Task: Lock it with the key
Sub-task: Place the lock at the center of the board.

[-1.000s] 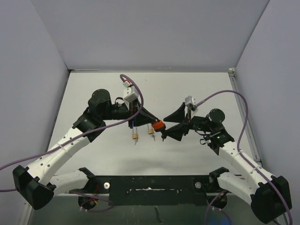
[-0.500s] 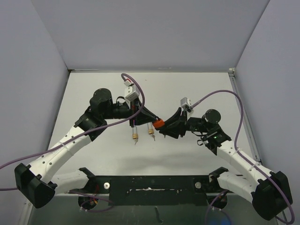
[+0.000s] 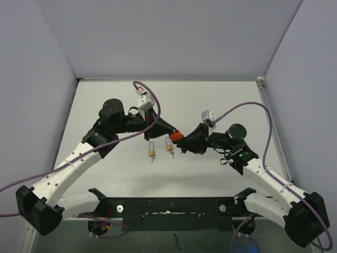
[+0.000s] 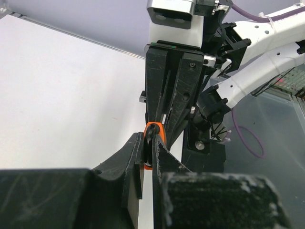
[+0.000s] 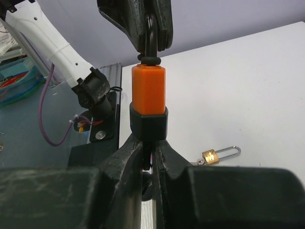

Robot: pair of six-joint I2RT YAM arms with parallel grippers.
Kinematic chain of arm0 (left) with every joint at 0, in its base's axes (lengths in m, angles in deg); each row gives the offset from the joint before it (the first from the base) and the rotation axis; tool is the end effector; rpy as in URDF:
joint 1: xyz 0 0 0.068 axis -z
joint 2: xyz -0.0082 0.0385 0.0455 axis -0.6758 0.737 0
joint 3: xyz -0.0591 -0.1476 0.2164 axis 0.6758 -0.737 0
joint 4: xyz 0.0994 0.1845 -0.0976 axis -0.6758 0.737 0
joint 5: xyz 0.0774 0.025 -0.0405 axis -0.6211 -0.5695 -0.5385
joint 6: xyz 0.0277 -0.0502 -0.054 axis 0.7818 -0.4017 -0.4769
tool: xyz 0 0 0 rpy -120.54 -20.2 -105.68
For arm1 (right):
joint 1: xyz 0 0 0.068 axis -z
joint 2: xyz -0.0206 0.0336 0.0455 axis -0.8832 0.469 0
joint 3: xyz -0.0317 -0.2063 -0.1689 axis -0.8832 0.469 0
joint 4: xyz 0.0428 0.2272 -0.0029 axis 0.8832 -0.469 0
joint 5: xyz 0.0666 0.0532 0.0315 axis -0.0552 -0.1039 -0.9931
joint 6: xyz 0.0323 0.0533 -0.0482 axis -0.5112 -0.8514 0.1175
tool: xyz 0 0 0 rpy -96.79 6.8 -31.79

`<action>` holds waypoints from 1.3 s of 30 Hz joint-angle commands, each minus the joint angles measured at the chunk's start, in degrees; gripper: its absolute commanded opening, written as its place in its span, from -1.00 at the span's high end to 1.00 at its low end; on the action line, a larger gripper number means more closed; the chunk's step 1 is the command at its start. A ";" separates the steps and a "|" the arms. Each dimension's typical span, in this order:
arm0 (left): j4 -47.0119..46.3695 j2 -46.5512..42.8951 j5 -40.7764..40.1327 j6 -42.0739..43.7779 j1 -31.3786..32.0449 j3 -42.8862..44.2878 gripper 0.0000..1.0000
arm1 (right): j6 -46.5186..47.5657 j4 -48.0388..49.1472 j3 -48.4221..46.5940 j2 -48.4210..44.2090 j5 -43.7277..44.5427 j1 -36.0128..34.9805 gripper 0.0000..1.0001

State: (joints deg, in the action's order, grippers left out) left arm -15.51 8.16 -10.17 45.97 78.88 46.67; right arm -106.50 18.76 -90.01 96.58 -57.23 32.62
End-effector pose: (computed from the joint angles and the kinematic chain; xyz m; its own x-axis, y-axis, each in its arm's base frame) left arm 0.1693 -0.1844 0.3878 -0.3010 -0.0033 -0.9536 0.9428 0.1489 -0.2981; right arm 0.1531 0.1493 0.3112 -0.3227 0.0878 -0.9424 -0.9403 0.0843 0.3298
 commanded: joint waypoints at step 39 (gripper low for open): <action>-9.82 39.36 1.43 3.53 -3.32 11.77 1.00 | 8.08 -30.66 -8.45 8.16 58.99 3.98 1.00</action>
State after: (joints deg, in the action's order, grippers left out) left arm -21.50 43.22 -10.35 47.70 72.82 52.11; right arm -97.45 -13.39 -98.16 101.98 -3.44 35.48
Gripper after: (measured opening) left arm 0.052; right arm 0.090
